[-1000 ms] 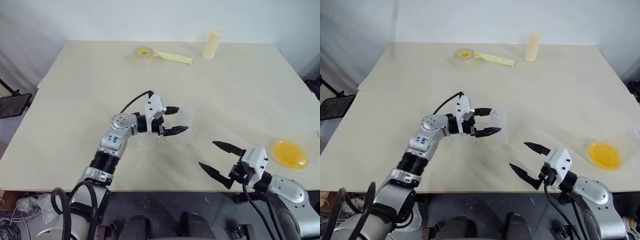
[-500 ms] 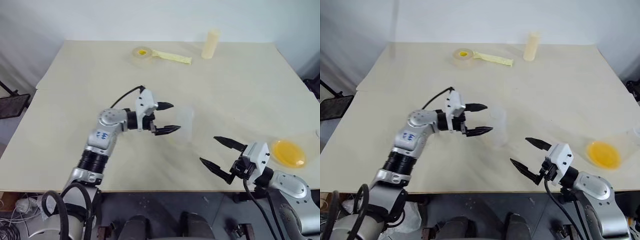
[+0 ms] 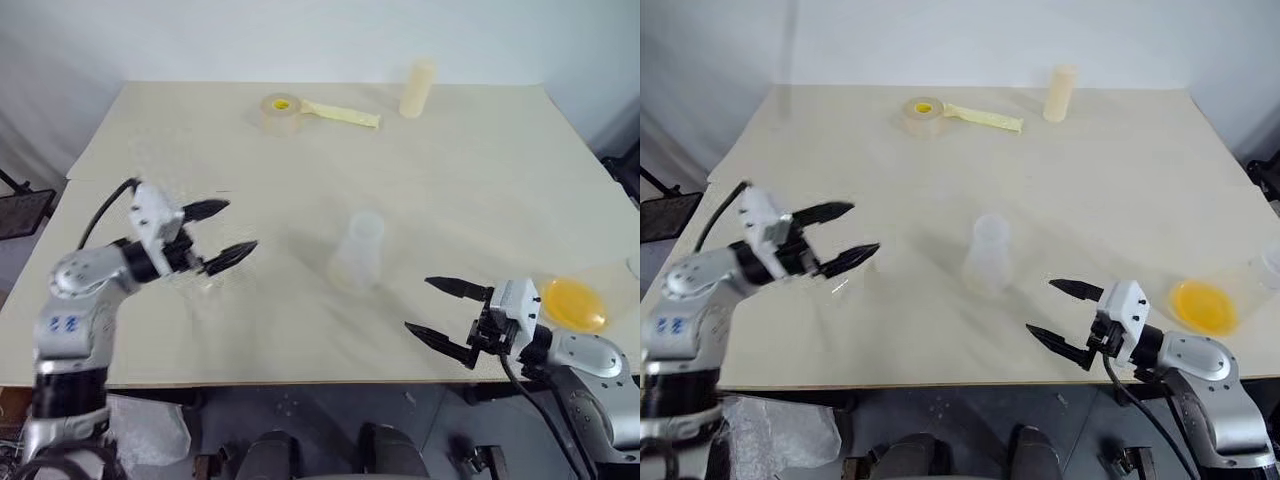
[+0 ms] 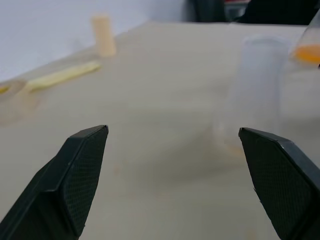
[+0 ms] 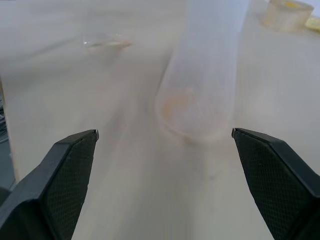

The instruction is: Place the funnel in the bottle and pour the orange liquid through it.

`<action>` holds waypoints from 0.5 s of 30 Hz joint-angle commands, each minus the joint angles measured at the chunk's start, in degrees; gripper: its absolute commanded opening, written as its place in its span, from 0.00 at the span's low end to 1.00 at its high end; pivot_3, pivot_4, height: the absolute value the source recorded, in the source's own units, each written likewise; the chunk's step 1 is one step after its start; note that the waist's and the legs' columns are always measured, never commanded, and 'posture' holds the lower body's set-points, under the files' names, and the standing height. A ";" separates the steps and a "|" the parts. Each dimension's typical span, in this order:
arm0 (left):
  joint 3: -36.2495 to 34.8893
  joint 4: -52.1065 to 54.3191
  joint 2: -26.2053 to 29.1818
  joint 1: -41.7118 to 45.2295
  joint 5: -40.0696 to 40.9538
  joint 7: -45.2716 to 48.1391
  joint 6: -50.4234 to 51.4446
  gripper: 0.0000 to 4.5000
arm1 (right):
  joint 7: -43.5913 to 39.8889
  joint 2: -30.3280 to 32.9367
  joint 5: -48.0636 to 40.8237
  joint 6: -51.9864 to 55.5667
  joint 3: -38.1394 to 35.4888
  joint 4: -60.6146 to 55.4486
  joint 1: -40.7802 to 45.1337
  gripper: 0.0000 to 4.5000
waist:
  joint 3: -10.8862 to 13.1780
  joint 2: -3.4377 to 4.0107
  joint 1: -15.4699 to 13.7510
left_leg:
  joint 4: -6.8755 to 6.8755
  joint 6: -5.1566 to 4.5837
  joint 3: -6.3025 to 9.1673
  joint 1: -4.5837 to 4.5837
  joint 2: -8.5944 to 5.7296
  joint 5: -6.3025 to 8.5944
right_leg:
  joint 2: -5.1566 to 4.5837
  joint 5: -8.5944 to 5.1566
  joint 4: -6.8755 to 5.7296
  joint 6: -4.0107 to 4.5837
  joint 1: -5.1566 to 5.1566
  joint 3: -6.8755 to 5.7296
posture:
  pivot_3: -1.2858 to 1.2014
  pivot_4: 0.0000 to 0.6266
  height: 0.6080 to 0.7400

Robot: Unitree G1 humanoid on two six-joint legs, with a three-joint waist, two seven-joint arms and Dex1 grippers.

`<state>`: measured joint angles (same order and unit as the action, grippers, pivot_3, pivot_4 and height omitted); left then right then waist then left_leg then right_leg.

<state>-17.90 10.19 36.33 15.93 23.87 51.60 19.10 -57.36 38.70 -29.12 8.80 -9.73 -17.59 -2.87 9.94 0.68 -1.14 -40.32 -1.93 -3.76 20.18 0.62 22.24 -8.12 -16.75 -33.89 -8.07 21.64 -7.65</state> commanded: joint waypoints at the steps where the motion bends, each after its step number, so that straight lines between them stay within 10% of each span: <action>1: -7.18 6.44 0.25 -7.64 3.02 -1.36 -2.04 0.99 | -3.63 1.02 -1.59 -1.48 -1.24 2.92 2.12 1.00 | 0.05 -0.08 -0.18 | 0.00 0.00 0.00 0.01 0.02 0.00 | 0.00 0.00 0.01 0.00 0.00 0.00 | 0.52 0.24 1.00; 15: -21.15 18.07 -9.89 -40.97 5.77 -6.54 -7.60 0.99 | -12.83 -0.12 0.08 -5.16 2.13 16.27 11.62 1.00 | 0.09 -0.13 -0.28 | -0.03 0.01 0.00 -0.02 0.04 0.04 | -0.07 -0.01 0.07 0.02 -0.06 0.02 | 0.52 0.24 1.00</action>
<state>-38.32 24.55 26.42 -24.97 28.90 46.01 13.19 -69.33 39.00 -28.86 4.93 -7.54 -1.24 8.22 10.03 0.55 -1.42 -40.38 -1.93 -3.75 20.16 0.67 22.28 -8.19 -16.76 -33.83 -8.04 21.58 -7.64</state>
